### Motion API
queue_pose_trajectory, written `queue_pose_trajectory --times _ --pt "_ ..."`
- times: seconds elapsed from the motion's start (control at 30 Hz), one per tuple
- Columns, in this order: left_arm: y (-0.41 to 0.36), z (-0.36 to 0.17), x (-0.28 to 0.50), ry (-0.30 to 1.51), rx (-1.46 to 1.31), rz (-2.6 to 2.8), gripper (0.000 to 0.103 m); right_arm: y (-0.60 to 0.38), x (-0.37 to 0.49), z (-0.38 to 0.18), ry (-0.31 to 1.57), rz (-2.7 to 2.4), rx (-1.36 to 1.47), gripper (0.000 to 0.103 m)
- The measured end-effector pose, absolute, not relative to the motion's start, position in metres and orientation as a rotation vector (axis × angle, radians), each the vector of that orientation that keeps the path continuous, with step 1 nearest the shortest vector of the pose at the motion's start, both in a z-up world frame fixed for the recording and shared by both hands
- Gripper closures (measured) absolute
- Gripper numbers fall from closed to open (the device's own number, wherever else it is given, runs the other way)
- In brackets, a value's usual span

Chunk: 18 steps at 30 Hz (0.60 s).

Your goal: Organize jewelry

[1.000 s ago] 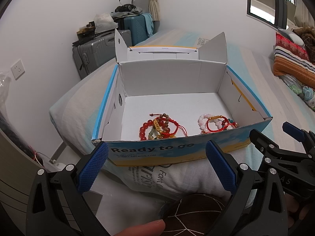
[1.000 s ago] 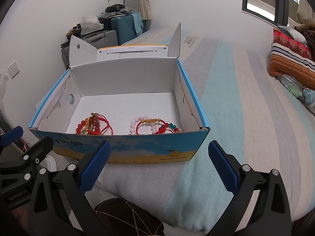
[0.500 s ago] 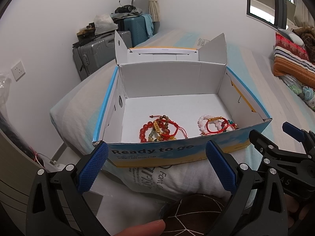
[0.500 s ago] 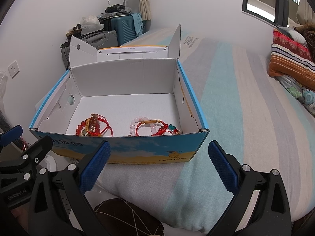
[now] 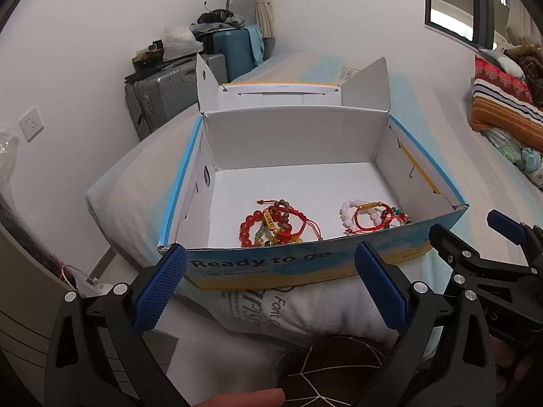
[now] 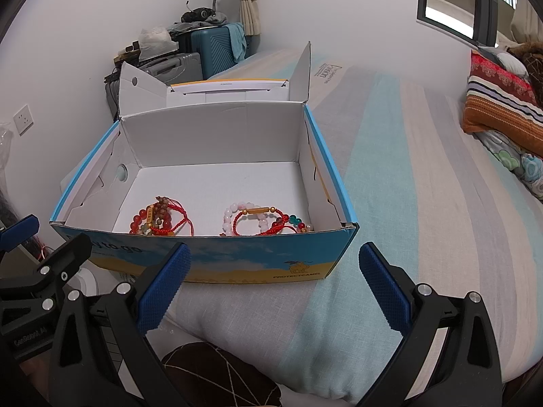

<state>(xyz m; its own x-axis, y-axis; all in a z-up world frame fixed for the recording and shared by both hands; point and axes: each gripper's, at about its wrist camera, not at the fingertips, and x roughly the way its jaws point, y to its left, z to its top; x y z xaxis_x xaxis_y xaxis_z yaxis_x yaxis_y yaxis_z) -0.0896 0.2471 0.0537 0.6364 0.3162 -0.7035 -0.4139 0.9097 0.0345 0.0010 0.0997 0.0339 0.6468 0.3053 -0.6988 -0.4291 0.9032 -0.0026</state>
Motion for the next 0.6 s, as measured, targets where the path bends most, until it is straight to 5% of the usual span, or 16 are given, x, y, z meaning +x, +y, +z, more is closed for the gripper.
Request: queue_pose_trajectory --times 0.6 --pt "0.2507 0.0524 -0.0928 0.765 -0.145 0.433 0.006 0.0992 0.0021 0.0318 0.766 0.421 -0.174 0.008"
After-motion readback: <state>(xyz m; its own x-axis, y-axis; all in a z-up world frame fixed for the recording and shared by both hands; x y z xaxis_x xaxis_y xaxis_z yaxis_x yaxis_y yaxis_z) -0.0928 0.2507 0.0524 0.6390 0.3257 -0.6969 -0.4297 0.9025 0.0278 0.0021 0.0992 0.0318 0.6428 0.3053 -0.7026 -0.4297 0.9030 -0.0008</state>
